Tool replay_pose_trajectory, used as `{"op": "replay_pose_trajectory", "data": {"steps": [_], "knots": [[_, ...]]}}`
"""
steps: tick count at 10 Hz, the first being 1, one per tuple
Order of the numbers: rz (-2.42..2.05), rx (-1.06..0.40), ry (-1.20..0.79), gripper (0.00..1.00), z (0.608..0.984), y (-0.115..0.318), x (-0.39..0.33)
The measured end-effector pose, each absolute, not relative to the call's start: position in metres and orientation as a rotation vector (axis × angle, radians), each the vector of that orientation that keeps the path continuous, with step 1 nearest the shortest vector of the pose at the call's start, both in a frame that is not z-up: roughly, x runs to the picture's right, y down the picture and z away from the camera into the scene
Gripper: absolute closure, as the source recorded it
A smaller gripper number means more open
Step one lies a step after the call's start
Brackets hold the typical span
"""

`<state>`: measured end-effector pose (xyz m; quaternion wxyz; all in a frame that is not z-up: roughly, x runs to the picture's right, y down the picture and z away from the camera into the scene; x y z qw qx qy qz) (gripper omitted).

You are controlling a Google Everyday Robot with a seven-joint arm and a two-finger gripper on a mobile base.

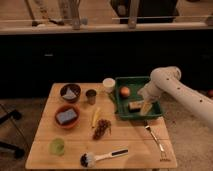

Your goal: Place eraser in table surface

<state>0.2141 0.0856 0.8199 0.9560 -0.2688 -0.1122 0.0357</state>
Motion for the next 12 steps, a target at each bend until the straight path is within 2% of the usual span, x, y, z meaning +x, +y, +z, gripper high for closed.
{"op": "replay_pose_trajectory", "data": {"steps": [12], "knots": [[0.001,-0.538,-0.281,0.2,0.88,0.084,0.23]]}}
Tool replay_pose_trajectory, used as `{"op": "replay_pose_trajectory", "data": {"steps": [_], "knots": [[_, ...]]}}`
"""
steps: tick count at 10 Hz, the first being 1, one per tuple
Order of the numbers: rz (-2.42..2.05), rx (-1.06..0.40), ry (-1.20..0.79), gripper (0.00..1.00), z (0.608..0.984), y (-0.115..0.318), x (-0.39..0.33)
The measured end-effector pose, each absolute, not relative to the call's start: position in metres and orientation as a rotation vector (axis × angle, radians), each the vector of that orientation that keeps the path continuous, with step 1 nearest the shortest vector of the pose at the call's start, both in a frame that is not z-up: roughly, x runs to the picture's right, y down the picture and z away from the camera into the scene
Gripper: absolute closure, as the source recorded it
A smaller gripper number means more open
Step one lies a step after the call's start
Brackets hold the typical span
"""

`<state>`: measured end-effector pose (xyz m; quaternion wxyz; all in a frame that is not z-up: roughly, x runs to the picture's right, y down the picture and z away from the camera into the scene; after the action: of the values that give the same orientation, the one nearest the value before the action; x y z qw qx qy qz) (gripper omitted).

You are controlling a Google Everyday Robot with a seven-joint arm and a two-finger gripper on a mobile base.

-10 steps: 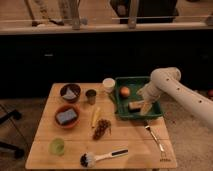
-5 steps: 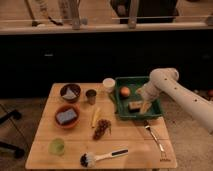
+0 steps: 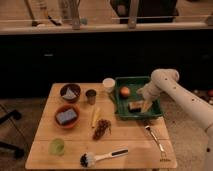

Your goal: Place eraser in table surface

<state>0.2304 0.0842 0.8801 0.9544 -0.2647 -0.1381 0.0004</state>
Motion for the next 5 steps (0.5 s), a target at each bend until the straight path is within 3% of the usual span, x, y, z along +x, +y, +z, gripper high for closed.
{"op": "replay_pose_trajectory", "data": {"steps": [5], "knots": [[-0.012,-0.624,-0.27,0.2,0.911,0.092,0.239]]}}
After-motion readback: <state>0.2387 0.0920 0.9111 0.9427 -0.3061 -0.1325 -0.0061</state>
